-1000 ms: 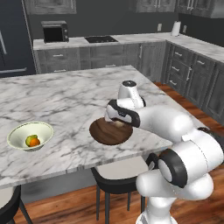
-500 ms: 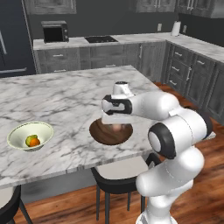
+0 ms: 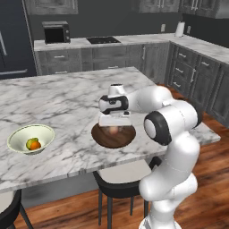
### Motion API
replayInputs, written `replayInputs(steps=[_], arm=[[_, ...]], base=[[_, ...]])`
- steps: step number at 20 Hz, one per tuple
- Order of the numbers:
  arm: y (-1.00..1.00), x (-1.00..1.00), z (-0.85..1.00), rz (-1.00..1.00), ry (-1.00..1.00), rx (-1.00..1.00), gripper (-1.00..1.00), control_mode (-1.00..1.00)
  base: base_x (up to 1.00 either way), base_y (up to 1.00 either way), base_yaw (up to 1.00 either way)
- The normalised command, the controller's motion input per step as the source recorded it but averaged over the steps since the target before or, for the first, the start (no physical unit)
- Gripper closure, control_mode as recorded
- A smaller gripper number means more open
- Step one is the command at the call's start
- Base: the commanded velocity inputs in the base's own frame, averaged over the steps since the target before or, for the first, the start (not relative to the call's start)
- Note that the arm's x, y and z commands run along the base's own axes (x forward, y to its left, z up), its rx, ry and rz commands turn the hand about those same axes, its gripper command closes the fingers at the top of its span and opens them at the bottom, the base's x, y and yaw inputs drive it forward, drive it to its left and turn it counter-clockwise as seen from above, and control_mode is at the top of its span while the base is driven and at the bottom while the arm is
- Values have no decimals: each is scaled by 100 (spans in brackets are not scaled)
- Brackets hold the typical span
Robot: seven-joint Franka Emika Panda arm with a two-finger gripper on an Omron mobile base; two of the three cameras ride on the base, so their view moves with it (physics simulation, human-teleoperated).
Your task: Take the fruits from the plate on the dining counter and place two fruits in each bowl.
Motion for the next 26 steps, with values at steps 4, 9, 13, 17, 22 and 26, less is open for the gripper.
replayInputs(steps=[4, 9, 13, 17, 22, 26], arm=[[0, 5, -37, 0, 5, 0, 100, -100], [0, 2, -32, 0, 2, 0, 100, -100], [0, 0, -3, 0, 2, 0, 100, -100], [0, 0, 0, 0, 0, 0, -100, -100], [0, 0, 5, 0, 2, -1, -100, -100], [0, 0, 28, 0, 0, -1, -100, -100]], base=[[0, 0, 0], [0, 0, 0], [0, 0, 0], [0, 0, 0], [0, 0, 0], [0, 0, 0]])
